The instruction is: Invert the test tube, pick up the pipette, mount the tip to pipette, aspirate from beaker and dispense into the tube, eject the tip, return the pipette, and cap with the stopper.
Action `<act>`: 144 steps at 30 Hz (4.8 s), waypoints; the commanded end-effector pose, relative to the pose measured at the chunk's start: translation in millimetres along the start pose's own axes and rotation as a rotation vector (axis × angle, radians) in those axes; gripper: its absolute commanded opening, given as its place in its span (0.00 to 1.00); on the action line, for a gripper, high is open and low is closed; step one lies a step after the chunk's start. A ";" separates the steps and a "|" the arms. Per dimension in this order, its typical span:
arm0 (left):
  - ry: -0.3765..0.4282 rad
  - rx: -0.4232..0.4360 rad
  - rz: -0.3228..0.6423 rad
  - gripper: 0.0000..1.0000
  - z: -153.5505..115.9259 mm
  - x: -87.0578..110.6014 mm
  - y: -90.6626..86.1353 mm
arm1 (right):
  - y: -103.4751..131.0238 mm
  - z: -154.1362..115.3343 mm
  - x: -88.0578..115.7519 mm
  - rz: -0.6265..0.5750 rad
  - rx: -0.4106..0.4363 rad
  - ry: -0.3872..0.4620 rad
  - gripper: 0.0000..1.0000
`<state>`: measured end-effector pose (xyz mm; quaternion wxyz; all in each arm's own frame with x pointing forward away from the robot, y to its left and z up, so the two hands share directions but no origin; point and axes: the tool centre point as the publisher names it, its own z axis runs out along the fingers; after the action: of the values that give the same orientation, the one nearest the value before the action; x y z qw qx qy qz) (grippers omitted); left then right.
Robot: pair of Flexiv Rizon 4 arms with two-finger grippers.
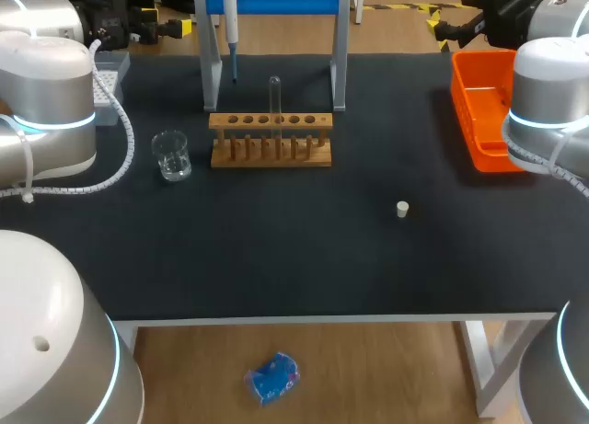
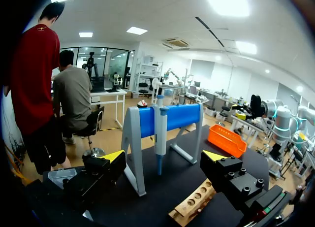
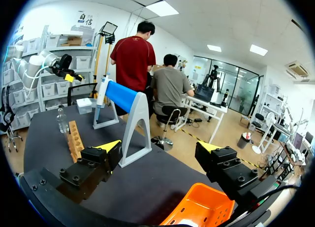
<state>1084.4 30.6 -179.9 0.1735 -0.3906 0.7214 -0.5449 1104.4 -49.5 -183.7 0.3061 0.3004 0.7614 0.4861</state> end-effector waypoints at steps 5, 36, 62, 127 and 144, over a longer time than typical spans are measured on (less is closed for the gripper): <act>-0.002 0.007 0.001 1.00 0.2 0.5 1.8 | -0.1 -0.2 -0.5 0.000 0.000 0.002 1.00; -0.002 0.007 0.001 1.00 0.2 0.5 1.8 | -0.1 -0.2 -0.5 0.000 0.000 0.002 1.00; -0.002 0.007 0.001 1.00 0.2 0.5 1.8 | -0.1 -0.2 -0.5 0.000 0.000 0.002 1.00; 0.347 -0.049 0.326 1.00 -41.1 107.4 33.0 | 8.3 -25.8 127.2 -0.117 -0.243 0.444 1.00; 0.392 -0.102 0.380 1.00 -35.5 117.7 66.6 | 8.3 -25.8 127.2 -0.117 -0.243 0.444 1.00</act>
<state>962.1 -27.5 -208.0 0.1079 -0.1424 0.8282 -0.5312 1005.7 34.9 -188.7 0.1925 0.1029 0.7622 0.6094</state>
